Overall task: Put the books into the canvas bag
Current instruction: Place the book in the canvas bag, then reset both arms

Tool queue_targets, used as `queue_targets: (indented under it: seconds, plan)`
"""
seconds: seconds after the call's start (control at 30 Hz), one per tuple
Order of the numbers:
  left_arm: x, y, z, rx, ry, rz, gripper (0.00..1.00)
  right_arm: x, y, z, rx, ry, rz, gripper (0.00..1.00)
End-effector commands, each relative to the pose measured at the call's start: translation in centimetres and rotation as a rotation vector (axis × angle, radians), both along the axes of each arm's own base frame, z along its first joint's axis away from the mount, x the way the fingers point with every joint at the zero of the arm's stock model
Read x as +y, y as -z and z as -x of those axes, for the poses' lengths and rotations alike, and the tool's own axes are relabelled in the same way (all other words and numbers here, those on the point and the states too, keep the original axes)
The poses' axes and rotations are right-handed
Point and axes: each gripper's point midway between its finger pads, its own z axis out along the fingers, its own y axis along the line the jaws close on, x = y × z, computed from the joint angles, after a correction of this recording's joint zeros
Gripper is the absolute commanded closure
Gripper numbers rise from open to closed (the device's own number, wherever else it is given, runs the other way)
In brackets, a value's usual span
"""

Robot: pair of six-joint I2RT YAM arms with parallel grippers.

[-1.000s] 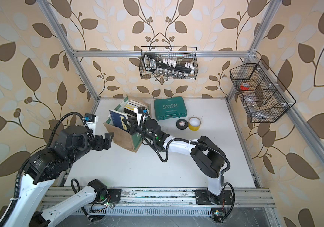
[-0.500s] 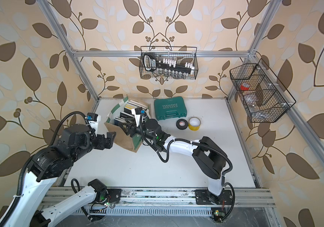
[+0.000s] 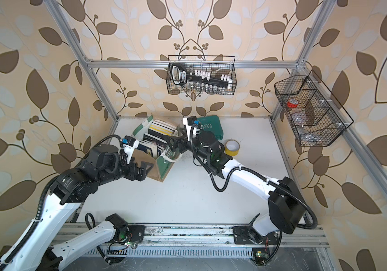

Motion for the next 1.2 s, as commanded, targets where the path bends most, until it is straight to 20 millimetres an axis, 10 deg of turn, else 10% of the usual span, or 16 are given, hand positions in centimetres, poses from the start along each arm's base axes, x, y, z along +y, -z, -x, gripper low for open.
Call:
queue_targets:
  seconds: [0.0,0.2,0.43,0.77,0.97,1.17]
  plan:
    - [-3.6,0.1,1.4,0.038,0.206,0.114,0.01,-5.8,5.0,-1.5,0.113,0.174,0.205,0.02]
    - [-5.4,2.9,1.8,0.154,0.253,0.177,0.01,-18.1,8.9,-3.3,0.248,0.468,0.309,0.01]
    - [1.1,3.0,-1.1,-0.012,-0.161,0.072,0.01,-27.5,10.9,-2.9,0.279,0.708,0.335,0.02]
    - [7.0,-1.2,-7.9,-0.065,-0.511,-0.020,0.01,-28.7,12.0,-1.8,0.262,0.746,0.322,0.02]
    - [14.8,-3.6,-14.2,-0.059,-0.730,0.104,0.01,-28.6,12.5,-0.9,0.237,0.735,0.306,0.02]
    - [21.7,-0.2,-18.8,0.077,-0.895,0.083,0.01,-29.2,12.2,-0.3,0.201,0.761,0.305,0.01]
